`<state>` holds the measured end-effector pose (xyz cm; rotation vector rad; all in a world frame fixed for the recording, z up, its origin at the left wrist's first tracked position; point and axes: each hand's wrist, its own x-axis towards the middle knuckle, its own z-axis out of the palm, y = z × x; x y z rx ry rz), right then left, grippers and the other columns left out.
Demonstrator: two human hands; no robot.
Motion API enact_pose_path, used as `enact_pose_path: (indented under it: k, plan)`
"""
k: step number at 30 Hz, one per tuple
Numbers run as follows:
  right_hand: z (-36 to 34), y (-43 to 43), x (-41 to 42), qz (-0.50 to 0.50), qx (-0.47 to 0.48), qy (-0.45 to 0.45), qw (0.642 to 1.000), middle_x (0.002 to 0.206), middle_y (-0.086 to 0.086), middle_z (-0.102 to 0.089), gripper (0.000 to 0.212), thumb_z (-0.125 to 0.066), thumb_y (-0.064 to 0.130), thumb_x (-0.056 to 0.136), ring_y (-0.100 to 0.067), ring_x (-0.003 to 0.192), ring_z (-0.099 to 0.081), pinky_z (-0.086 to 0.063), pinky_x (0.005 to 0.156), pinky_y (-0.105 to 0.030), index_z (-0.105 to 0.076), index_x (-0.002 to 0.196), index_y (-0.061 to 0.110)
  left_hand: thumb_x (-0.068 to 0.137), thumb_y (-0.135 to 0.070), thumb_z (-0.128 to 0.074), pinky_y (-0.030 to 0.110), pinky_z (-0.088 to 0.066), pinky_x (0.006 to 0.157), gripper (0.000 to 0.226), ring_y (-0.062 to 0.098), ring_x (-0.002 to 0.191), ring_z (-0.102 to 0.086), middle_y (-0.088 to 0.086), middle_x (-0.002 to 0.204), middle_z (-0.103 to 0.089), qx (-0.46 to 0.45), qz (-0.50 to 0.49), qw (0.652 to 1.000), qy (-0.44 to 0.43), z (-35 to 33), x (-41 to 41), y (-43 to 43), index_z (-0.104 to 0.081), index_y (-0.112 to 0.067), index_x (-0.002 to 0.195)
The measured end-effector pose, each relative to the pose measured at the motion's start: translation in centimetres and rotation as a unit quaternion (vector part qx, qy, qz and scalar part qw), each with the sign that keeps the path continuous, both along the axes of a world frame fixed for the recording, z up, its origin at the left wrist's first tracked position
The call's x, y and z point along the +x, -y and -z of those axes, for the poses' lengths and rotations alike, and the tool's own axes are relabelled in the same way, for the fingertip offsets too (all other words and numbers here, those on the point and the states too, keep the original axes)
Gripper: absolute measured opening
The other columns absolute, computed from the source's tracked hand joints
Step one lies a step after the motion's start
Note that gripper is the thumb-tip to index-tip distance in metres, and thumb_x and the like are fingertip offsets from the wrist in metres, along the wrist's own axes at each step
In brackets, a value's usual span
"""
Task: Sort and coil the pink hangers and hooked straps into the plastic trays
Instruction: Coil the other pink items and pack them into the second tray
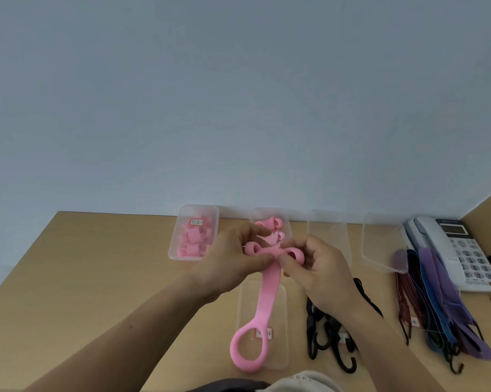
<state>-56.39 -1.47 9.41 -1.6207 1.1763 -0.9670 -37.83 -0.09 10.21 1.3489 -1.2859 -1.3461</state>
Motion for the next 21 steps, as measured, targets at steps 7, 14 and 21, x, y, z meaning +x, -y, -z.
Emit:
enact_pose_path:
  k: [7, 14, 21]
  plan:
    - [0.27, -0.27, -0.02, -0.002, -0.016, 0.011, 1.0, 0.085, 0.002, -0.072, 0.012, -0.074, 0.019, 0.084, -0.022, 0.079, -0.07, -0.059, 0.072, -0.042, -0.068, 0.093, 0.026, 0.09, -0.029, -0.071, 0.032, -0.059, 0.064, 0.029, 0.028, 0.075, -0.073, 0.009, 0.083, -0.076, 0.053, 0.073, 0.996, 0.018, -0.56, 0.32, -0.14, -0.061, -0.003, 0.098]
    - [0.48, -0.25, -0.1, -0.029, -0.034, 0.019, 0.999, 0.092, 0.006, -0.071, 0.019, -0.072, 0.023, 0.083, -0.019, 0.08, -0.069, -0.06, 0.071, -0.041, -0.065, 0.096, 0.034, 0.086, -0.019, -0.075, 0.03, -0.056, 0.061, 0.026, 0.023, 0.064, -0.064, 0.019, 0.083, -0.073, 0.077, 0.078, 0.991, -0.078, -0.82, 0.45, -0.2, -0.057, -0.004, 0.097]
    - [0.84, -0.16, -0.1, -0.029, -0.033, 0.007, 0.999, 0.094, 0.01, -0.07, 0.025, -0.07, 0.011, 0.087, -0.016, 0.086, -0.069, -0.06, 0.076, -0.041, -0.063, 0.096, 0.033, 0.087, -0.015, -0.07, 0.03, -0.053, 0.058, 0.014, 0.023, 0.061, -0.06, 0.014, 0.074, -0.07, 0.083, 0.061, 0.99, -0.101, -0.45, 0.18, 0.2, -0.059, -0.008, 0.09]
